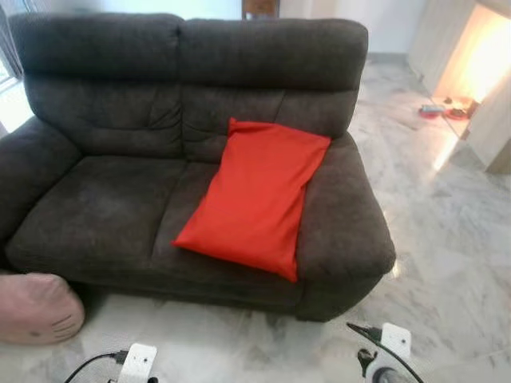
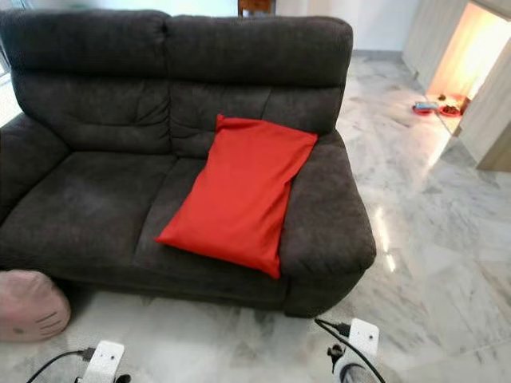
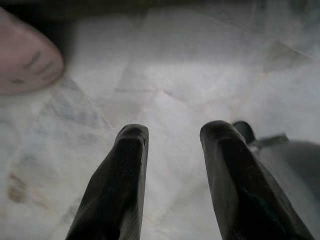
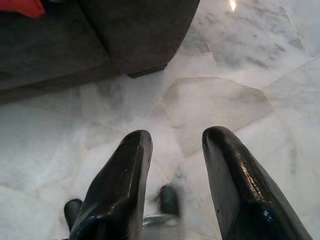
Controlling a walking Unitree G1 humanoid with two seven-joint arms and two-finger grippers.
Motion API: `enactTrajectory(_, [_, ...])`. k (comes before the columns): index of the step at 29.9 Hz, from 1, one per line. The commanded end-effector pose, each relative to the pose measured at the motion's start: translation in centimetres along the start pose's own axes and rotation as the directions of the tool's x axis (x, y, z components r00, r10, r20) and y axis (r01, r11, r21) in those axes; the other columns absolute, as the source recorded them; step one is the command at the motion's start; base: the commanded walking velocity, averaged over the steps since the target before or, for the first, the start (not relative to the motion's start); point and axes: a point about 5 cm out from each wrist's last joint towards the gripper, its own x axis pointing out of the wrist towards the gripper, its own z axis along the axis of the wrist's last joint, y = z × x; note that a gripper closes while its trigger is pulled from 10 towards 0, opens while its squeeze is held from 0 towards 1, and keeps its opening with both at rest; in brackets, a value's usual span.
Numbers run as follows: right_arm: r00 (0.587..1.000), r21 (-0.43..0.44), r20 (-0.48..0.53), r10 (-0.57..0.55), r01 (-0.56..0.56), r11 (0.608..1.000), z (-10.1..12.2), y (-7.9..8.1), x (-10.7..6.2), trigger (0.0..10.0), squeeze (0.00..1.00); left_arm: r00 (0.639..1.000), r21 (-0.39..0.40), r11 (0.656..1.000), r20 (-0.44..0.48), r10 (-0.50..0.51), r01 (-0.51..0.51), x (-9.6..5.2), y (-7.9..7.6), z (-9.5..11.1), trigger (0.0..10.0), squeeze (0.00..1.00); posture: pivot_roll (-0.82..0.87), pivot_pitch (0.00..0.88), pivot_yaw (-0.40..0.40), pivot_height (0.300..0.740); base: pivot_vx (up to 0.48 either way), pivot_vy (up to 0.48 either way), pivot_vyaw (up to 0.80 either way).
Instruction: Move the pillow to the sofa from floor
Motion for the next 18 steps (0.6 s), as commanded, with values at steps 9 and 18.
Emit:
enactTrajectory(9, [1.000, -0.009, -0.014, -0.016, 0.016, 1.000, -0.34, -0.81, -0.08, 10.0, 0.00, 1.000, -0.017, 1.000, -0.004, -0.014, 0.014, -0.08, -0.86, -0.35, 10.0, 0.00, 0.02, 0.000, -0.010, 0.740, 0.000, 0.384, 0.00])
enactTrajectory(18, [1.000, -0.007, -0.015, -0.012, 0.012, 1.000, -0.35, -0.74, -0.08, 10.0, 0.00, 1.000, -0.016, 1.000, -0.013, -0.015, 0.015, -0.13, -0.68, -0.54, 10.0, 0.00, 0.02, 0.022, -0.003, 0.740, 0.000, 0.385, 0.00])
